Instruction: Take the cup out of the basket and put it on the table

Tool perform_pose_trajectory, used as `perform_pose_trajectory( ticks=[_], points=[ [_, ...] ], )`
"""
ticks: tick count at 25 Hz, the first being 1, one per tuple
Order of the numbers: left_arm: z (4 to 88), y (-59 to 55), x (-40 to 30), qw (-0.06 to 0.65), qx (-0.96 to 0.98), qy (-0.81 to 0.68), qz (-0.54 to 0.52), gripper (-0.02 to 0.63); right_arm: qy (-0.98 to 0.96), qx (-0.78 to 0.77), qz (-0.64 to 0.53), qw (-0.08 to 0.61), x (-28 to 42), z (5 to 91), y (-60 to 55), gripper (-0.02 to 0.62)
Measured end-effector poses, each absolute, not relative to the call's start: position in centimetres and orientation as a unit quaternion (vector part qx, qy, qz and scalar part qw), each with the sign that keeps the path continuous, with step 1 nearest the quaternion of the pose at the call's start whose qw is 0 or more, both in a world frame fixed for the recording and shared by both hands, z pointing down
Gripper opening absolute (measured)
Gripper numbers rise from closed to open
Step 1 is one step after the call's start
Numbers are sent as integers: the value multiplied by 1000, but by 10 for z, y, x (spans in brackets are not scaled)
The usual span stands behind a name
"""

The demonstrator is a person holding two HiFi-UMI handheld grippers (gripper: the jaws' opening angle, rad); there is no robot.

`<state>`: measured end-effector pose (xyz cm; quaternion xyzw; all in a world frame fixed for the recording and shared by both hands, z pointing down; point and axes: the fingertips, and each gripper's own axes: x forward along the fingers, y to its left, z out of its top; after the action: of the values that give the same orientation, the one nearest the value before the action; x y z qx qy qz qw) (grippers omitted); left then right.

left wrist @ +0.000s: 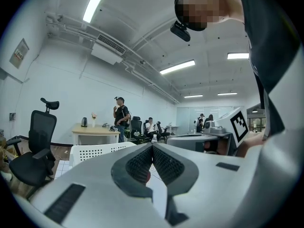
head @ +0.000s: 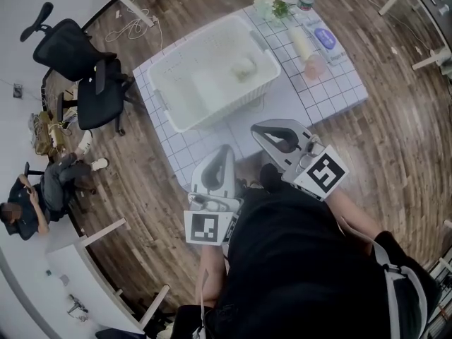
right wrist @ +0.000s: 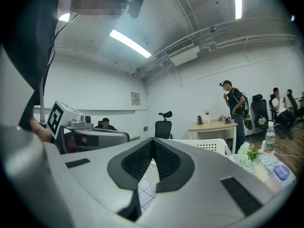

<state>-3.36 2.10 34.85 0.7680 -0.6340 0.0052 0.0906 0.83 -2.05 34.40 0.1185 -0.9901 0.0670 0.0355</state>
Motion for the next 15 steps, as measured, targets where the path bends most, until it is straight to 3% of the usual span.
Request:
perform_pose_trajectory(
  ticks=[15],
  points=[
    [347, 4, -51, 98, 758, -645, 9, 9, -988, 111, 83, 62, -7, 356, -42, 14]
  ],
)
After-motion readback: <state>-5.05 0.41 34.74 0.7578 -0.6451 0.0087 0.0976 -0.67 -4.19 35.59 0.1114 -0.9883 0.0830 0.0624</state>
